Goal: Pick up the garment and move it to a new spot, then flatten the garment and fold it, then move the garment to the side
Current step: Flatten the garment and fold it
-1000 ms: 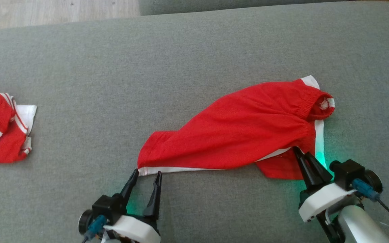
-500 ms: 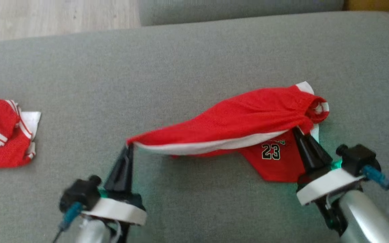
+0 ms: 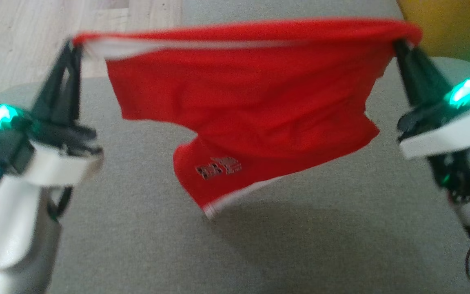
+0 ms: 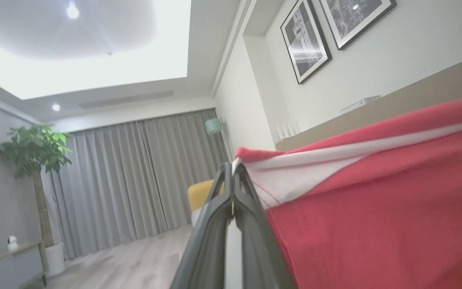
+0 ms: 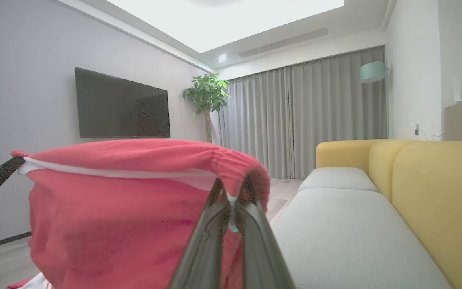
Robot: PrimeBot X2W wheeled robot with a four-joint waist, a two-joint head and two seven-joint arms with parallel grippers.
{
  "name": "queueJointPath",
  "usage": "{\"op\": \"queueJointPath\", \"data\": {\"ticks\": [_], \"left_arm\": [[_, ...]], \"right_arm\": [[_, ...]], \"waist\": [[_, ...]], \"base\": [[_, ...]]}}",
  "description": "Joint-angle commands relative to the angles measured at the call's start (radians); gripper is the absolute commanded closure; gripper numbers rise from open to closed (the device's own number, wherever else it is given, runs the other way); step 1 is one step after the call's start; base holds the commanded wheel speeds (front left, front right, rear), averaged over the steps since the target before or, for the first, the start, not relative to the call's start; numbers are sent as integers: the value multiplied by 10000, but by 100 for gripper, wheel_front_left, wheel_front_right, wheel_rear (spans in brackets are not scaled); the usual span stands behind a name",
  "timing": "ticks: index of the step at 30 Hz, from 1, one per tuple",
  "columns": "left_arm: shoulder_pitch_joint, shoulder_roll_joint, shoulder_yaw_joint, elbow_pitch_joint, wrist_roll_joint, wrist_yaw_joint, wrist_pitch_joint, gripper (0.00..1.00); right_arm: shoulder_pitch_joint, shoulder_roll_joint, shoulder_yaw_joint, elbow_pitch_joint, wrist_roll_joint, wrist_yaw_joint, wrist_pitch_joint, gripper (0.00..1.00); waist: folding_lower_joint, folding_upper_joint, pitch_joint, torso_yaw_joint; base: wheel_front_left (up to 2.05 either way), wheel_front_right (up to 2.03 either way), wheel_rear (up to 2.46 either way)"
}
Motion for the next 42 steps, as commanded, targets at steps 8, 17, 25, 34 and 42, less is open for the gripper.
{"op": "queueJointPath", "data": {"ticks": [8,17,25,34,42], "left_arm": [[-2651,788,129,331,227,21,1081,100],[-5573,-162,-185,2507,743,738,241,100],[-4736,-839,96,1647,775,1085,-35,100],[645,-1896,661,2289,108,835,-38,100],[4571,-2653,1550,2462,-77,732,-39,100]], "right_arm": [[-2000,-521,167,-221,1815,-9,2323,100],[-5499,52,715,2261,489,-9,956,100],[-5790,140,1521,3901,-753,-9,-622,100],[-1488,-130,2180,3969,168,-9,-652,100],[2383,179,2132,3522,777,-9,-654,100]], "waist": [[1,0,1090,167],[1,0,3007,307],[1,0,2611,469],[1,0,1747,458],[1,0,641,420]], "base": [[0,0,0],[0,0,0],[0,0,0],[0,0,0],[0,0,0]]}}
